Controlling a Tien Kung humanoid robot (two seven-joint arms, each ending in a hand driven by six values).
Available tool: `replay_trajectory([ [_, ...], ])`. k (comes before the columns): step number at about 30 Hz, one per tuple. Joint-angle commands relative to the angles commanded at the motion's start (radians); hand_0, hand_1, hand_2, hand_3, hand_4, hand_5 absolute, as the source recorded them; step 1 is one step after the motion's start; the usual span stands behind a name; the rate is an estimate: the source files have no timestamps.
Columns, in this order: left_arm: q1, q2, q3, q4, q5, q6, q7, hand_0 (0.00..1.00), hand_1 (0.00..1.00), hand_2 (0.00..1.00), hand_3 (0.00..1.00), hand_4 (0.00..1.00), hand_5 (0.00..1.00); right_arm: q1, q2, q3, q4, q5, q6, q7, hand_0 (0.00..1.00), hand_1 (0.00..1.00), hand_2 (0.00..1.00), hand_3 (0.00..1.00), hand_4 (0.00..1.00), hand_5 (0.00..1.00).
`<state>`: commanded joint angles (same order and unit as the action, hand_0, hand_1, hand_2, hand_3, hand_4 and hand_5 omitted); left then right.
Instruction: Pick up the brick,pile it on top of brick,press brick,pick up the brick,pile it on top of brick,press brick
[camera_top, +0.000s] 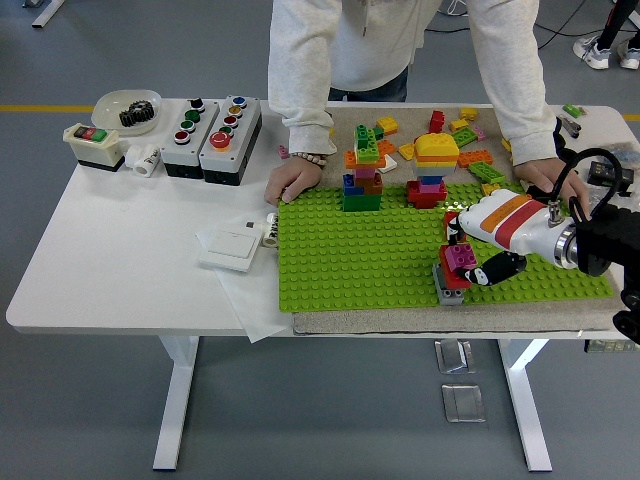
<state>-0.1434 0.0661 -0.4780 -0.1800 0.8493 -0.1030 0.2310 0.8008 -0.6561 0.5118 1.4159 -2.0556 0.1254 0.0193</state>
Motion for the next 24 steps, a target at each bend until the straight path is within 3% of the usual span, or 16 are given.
replay_trajectory([
  [12, -0.002, 0.002, 0.005, 0.0, -0.007, 0.0, 0.0, 0.806, 0.713, 0.605, 0.542, 0.535, 0.551, -0.001, 0.002, 0.004, -0.007, 0.001, 0.0, 0.001, 0.551, 0.549, 0.65, 0.599, 0.767, 0.348],
  [24, 0.0, 0.001, -0.008, 0.0, 0.006, -0.001, 0.003, 0.805, 0.713, 0.605, 0.539, 0.535, 0.554, -0.009, -0.007, 0.02, 0.035, 0.009, 0.005, -0.001, 0.556, 0.562, 0.679, 0.635, 0.8, 0.361],
])
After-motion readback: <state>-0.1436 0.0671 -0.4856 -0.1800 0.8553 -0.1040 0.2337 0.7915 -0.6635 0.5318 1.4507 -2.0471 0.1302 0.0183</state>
